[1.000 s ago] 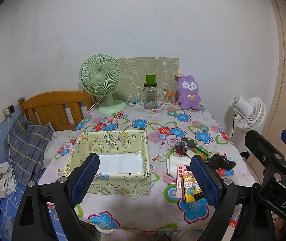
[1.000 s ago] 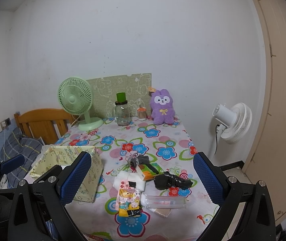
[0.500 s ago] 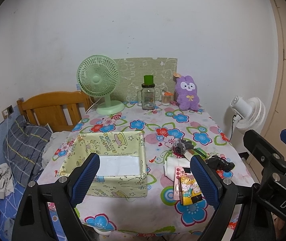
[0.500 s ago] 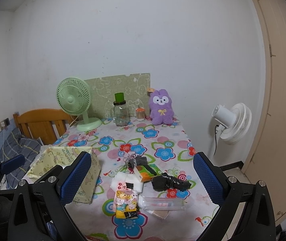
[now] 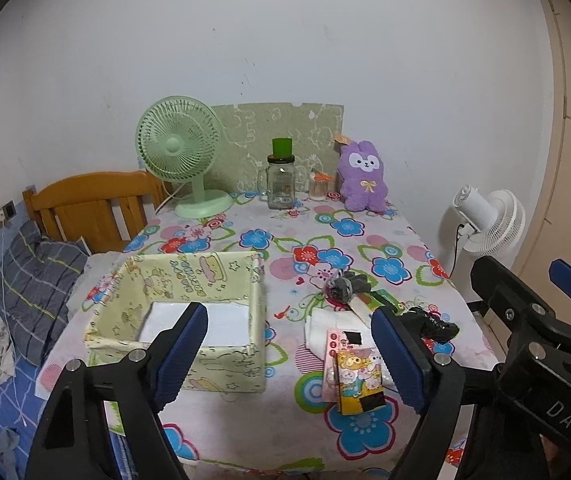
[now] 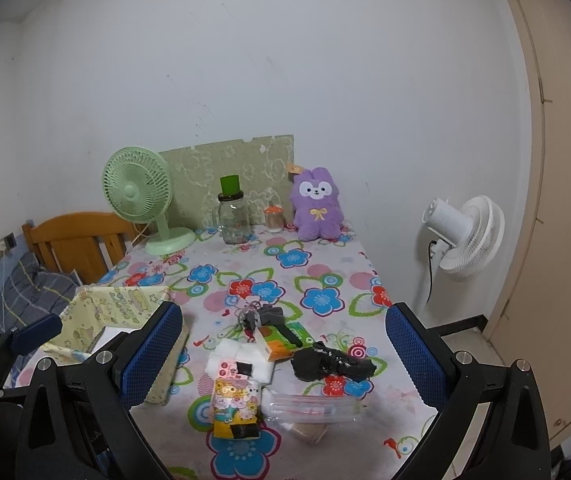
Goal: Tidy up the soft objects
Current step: 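Grasp the brown snack box with the left gripper while the right gripper grasps the black bag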
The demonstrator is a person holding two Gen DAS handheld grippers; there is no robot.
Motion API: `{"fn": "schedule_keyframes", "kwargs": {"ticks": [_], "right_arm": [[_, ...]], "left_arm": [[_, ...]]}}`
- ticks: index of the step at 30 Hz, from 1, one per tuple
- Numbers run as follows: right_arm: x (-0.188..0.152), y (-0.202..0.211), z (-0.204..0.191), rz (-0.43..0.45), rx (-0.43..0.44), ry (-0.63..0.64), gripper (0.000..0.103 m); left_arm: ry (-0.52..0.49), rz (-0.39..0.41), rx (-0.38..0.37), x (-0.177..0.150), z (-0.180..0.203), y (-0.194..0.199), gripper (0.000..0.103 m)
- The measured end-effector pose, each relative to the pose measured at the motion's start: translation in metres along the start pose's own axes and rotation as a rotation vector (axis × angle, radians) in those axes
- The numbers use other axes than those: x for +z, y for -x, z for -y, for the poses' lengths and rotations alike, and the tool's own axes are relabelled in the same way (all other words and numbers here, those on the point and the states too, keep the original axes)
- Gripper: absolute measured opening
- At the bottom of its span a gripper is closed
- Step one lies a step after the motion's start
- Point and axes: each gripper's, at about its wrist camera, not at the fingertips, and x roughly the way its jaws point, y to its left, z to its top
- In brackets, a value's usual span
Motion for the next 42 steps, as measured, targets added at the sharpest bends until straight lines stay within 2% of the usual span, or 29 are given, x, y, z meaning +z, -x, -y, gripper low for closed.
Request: {"fn": "schedule_keyframes", "kwargs": {"ticks": [13, 26, 35, 42], "right_arm": [[-0.019, -0.041, 0.022, -0.075, 0.006, 0.003, 0.098], [-0.049, -0.080, 0.032, -0.168, 0.022, 0.007, 0.095], [-0.070, -0.103, 0.031, -0.237, 0.033, -0.004, 0.095], [-0.082, -0.117, 0.030, -0.277, 0.033, -0.004, 0.095]], "left_arm": [[-0.006, -0.069, -0.015, -0.016, 0.026, -0.041, 0.085], [-0.054, -0.190, -0.052, -0.041, 0.046, -0.087, 0.085], [-0.074, -0.267, -0.058, -0.060, 0.048, -0.108, 0.085], [-0.097, -0.291, -0.059, -0.070, 0.056, -0.118, 0.085]]}}
